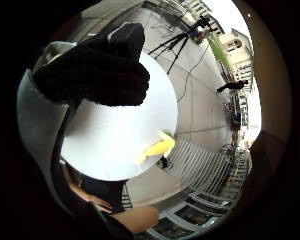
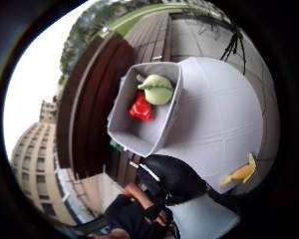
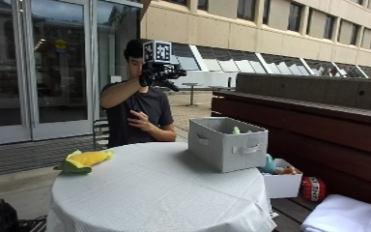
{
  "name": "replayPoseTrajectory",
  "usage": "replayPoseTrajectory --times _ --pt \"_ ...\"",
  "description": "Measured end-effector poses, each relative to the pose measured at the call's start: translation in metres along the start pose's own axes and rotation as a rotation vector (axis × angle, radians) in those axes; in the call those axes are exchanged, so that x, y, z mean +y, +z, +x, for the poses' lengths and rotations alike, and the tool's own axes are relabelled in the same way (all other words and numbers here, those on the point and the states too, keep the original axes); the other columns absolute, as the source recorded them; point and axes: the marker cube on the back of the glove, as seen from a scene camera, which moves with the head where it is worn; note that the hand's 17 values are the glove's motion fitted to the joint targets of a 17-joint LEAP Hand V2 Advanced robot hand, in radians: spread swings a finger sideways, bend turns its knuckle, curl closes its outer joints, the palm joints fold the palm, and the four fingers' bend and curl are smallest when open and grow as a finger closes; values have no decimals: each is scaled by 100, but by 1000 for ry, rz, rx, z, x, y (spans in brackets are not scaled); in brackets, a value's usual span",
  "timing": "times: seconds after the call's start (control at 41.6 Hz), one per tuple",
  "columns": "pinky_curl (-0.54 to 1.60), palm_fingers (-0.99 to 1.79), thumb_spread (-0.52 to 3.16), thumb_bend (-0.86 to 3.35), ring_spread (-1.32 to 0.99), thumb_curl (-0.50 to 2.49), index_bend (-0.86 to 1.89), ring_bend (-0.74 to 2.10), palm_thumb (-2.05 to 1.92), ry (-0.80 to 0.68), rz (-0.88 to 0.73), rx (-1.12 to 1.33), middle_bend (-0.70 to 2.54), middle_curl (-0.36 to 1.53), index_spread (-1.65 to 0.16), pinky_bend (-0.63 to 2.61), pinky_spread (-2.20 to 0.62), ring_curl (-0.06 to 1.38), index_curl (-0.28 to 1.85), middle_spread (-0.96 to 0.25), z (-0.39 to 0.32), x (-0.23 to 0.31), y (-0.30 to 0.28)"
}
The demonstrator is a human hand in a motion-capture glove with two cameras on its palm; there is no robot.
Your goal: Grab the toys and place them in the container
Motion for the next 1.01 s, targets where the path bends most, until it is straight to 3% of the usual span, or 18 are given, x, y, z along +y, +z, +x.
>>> replayPoseTrajectory --times 0.264,0.36,0.505,0.625,0.745,0.865,1.009 --pt "39 -21 96 -5 3 41 5 54 -3 160 -29 14 18 48 -29 132 5 26 14 1 114 50 29" --pt "37 -22 96 -5 3 39 5 52 -3 268 -21 9 18 47 -29 128 6 26 13 1 158 73 60" --pt "36 -22 96 -5 4 37 5 49 -3 273 -45 -15 17 45 -29 125 8 26 12 1 205 99 115" --pt "35 -24 95 -5 4 36 6 44 -3 332 -16 -19 16 43 -29 124 8 25 12 -1 227 111 155" --pt "35 -24 95 -4 4 34 7 40 -3 405 -182 -56 14 40 -29 125 9 24 12 -2 233 139 183" --pt "35 -23 95 -4 4 34 7 38 -2 385 -121 -36 14 38 -29 126 8 24 12 -3 246 139 211" --pt "36 -21 97 -2 3 34 8 32 0 428 -306 -63 13 35 -30 130 7 24 12 -3 248 160 234"
